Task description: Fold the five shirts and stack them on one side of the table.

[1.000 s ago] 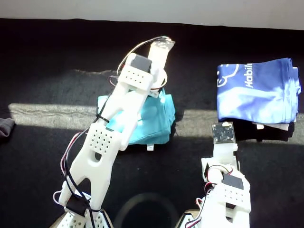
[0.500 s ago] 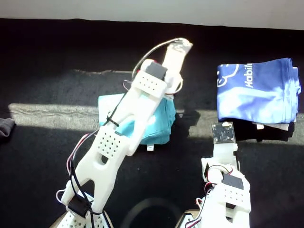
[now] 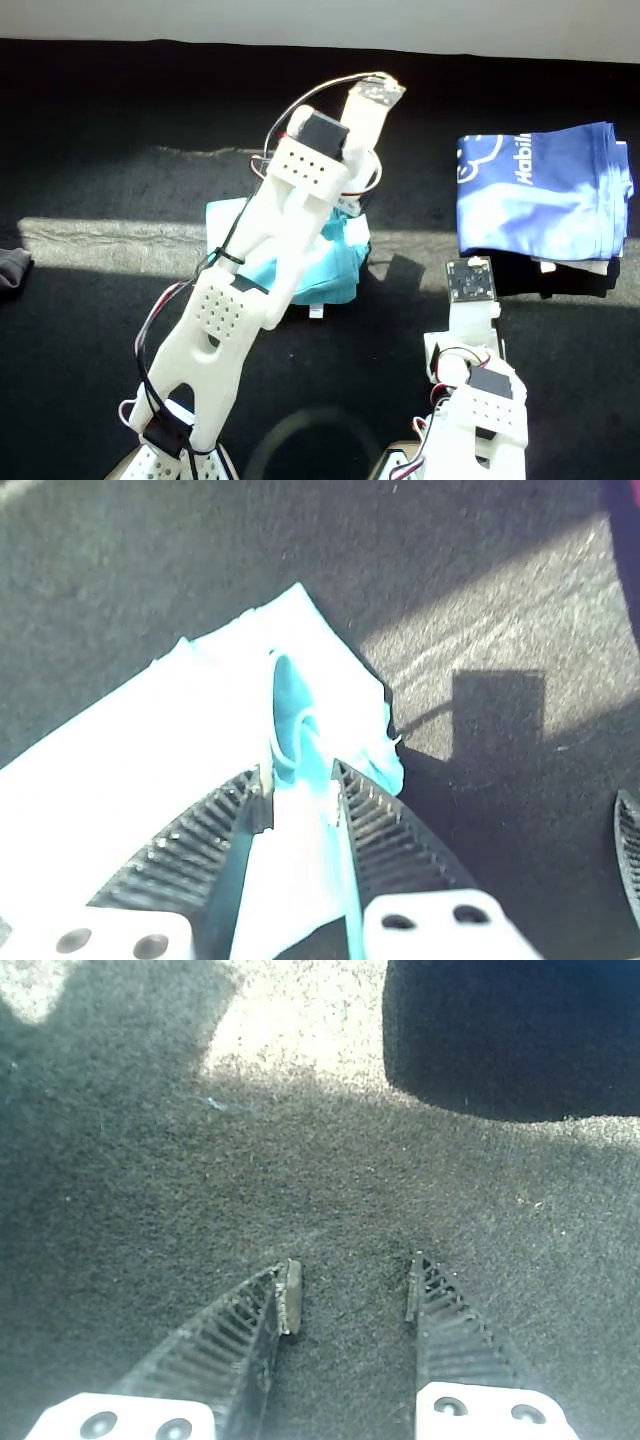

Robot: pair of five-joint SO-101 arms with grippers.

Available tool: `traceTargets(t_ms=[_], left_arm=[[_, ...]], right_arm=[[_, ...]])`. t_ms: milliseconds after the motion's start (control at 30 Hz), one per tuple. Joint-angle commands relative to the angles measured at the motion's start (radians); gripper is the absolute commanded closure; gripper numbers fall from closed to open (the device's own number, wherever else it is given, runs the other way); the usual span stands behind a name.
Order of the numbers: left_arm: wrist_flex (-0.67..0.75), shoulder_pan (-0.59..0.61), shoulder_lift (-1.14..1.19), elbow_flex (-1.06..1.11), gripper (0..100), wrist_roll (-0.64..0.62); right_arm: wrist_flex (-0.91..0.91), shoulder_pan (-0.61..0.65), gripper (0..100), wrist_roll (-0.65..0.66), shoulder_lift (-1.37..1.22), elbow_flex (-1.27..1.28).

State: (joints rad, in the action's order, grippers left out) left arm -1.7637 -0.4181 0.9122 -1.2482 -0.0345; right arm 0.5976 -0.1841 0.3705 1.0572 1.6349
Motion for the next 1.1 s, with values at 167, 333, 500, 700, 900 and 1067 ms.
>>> traceTargets(t_ms=[167, 333, 500, 700, 900, 1067], left_arm=[[-0.009, -0.081, -0.305, 0.498, 89, -0.006], [0.031, -0.054, -0.36, 0.593, 89, -0.005], [0.032, -0.035, -0.354, 0.61, 89, -0.003], [0.14, -0.099, -0.355, 0.737, 89, -0.008], [0.256, -0.197, -0.355, 0.82, 89, -0.008], [0.249, -0.229, -0.367, 0.822, 89, -0.008]], right_arm=[[-0.021, -0.015, 81.5, -0.011, 0.005, 0.012], [-0.021, -0.015, 81.5, -0.011, 0.005, 0.012], [-0.021, -0.015, 81.5, -0.011, 0.005, 0.012], [-0.021, -0.015, 81.5, -0.011, 0.005, 0.012], [-0.021, -0.015, 81.5, -0.011, 0.005, 0.012], [-0.021, -0.015, 81.5, -0.011, 0.005, 0.012]])
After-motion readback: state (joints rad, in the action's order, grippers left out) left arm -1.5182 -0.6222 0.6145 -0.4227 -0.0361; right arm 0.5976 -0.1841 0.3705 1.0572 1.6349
